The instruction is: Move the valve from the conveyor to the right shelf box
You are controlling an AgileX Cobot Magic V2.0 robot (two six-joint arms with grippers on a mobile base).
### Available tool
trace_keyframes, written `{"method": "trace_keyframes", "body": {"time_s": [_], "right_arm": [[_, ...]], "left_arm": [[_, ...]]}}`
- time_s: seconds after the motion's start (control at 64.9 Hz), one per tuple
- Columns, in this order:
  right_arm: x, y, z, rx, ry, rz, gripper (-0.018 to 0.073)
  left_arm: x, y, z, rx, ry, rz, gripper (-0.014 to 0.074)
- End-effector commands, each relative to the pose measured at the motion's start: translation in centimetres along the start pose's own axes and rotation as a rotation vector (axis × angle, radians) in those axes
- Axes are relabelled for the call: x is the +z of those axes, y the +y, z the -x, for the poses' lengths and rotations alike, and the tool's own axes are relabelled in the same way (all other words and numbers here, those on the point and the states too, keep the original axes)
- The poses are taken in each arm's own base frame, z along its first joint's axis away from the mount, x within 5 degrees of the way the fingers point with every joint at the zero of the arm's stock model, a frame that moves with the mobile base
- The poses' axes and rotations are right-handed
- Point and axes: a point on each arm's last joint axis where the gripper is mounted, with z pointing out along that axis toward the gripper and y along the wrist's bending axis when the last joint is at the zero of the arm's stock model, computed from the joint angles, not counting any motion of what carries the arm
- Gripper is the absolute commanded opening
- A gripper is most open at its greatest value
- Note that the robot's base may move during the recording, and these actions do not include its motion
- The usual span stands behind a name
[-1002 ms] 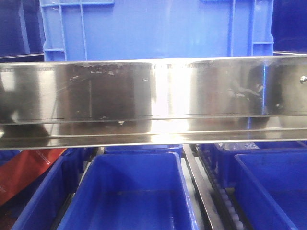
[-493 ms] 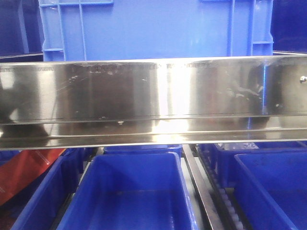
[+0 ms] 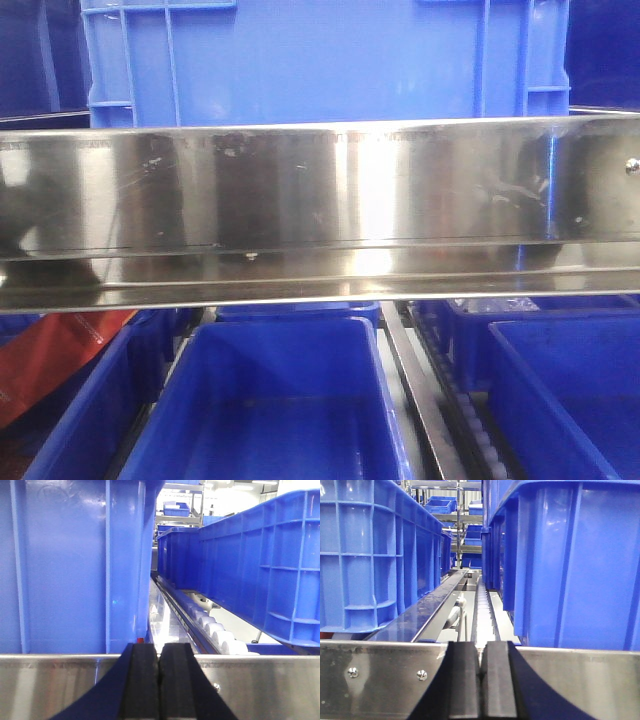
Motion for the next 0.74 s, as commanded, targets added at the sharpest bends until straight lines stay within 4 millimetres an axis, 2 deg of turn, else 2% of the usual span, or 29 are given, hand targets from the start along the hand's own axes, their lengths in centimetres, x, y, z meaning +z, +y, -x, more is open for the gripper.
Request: {"method": "trace_keyframes", "body": {"time_s": [0.0,0.724], "right_arm": [[-0.02,0.0,0.11,-0.01,-0.017,0.0,-0.0163],[-0.02,0.0,0.11,-0.01,-0.017,0.0,-0.0163]], "left_arm": [[-0.05,0.01,0.19,-0.002,-0.02,0.002,-0.0111],[-0.05,0.01,0.19,-0.002,-0.02,0.002,-0.0111]]}}
